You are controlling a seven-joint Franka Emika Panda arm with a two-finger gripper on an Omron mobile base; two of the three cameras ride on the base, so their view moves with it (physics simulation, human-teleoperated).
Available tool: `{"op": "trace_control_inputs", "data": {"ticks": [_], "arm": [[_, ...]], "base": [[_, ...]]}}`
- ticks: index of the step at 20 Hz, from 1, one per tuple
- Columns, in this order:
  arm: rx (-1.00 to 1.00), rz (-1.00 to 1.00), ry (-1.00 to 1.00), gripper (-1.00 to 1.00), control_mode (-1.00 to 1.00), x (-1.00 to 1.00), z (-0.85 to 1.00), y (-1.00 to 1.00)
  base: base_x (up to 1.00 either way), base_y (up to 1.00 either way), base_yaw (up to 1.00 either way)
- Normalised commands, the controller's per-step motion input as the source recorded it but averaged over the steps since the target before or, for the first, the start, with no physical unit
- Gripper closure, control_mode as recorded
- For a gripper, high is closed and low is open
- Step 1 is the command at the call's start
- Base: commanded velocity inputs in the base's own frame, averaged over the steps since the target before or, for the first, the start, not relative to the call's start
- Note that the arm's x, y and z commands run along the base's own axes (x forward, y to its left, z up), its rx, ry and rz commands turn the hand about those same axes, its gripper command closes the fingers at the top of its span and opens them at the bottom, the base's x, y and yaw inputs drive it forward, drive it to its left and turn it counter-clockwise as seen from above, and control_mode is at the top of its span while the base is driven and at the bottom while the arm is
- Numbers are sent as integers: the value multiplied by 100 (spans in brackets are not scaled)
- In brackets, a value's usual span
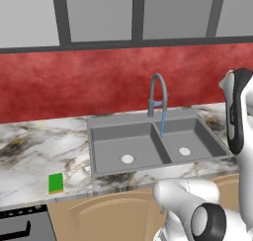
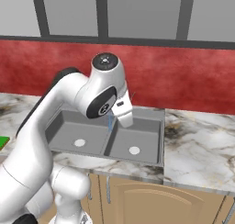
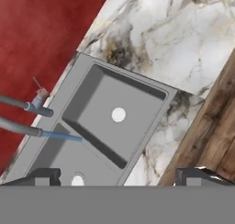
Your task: Soak the sponge with water for a few seconds and then drop it inside the sink.
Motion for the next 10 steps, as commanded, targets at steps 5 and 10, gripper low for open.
{"op": "trace_control_inputs", "data": {"ticks": [5,10], "arm": [[0,18,0,-100,-100,-2,5,47],[-2,22,4,-100,-100,-1,22,55]], "base": [[0,0,0],[0,0,0]]}}
